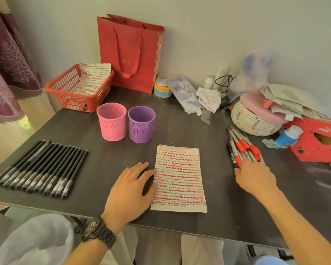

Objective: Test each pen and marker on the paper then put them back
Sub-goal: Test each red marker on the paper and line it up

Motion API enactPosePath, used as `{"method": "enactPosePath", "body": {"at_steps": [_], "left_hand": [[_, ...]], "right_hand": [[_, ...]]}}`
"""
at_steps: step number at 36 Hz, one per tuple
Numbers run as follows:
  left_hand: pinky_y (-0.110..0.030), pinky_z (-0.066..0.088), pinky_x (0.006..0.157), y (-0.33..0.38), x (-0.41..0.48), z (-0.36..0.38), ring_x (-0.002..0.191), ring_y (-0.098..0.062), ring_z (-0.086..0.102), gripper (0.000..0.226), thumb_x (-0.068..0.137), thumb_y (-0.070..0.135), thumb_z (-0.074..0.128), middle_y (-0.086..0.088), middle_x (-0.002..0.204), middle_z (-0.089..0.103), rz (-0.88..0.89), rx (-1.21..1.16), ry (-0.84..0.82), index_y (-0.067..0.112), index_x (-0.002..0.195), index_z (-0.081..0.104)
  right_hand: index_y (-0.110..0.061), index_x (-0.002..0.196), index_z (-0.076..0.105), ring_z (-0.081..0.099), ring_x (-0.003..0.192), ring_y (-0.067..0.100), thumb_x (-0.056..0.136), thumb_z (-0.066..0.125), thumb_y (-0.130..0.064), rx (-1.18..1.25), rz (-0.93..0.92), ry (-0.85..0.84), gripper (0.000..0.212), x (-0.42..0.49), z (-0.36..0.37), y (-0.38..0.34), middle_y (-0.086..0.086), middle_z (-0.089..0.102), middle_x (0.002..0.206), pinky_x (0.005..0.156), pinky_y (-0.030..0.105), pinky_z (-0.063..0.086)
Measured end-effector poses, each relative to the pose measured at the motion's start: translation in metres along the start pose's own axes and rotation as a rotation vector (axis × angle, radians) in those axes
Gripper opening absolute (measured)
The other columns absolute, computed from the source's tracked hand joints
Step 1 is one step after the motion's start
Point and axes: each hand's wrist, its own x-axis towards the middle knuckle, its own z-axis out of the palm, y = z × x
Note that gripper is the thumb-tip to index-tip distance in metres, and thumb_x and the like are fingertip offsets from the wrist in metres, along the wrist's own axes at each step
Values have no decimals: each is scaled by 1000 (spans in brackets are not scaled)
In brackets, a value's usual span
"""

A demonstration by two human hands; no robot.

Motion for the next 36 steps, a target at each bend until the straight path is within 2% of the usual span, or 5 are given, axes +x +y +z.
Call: {"method": "enactPosePath", "body": {"at_steps": [12, 17, 23, 31, 36], "left_hand": [[-13, 39, 95, 39, 6, -35, 118, 15, 50, 41, 85, 77, 37, 46, 125, 50, -153, -718, 62, 60, 121, 46], [-35, 55, 83, 90, 7, -55, 92, -23, 72, 47, 93, 57, 53, -3, 103, 75, -324, -1532, -275, 25, 127, 63], [-22, 23, 40, 125, -1, -49, 43, -10, 22, 27, 100, 37, 45, 4, 60, 25, -573, -1941, -359, 13, 100, 58], [-19, 10, 34, 128, -1, -36, 39, -7, 13, 23, 93, 20, 40, 9, 55, 19, -845, -1951, -198, 22, 71, 41], [-20, 13, 36, 127, -1, -39, 40, -7, 15, 37, 104, 45, 37, 8, 56, 20, -731, -1969, -327, 20, 77, 46]], "right_hand": [[-42, 91, 64, 68, 67, 10, 89, 59, -50, 1195, -388, -243, 10, -141, -4, -19, -4, 72, 76, 58, 22, 52], [-40, 92, 66, 68, 63, 19, 81, 60, -57, 1366, -474, -484, 21, -184, -4, -40, 4, 69, 69, 54, 28, 49], [-30, 86, 66, 63, 59, 21, 82, 62, -55, 1508, -429, -596, 26, -196, 4, -46, 12, 63, 69, 53, 30, 47], [-28, 78, 69, 56, 56, 17, 86, 64, -40, 1570, -352, -630, 15, -203, 15, -52, 2, 59, 66, 52, 27, 45], [-32, 84, 70, 56, 56, 15, 87, 65, -49, 1547, -417, -635, 18, -200, 11, -54, -7, 60, 67, 47, 25, 45]]}}
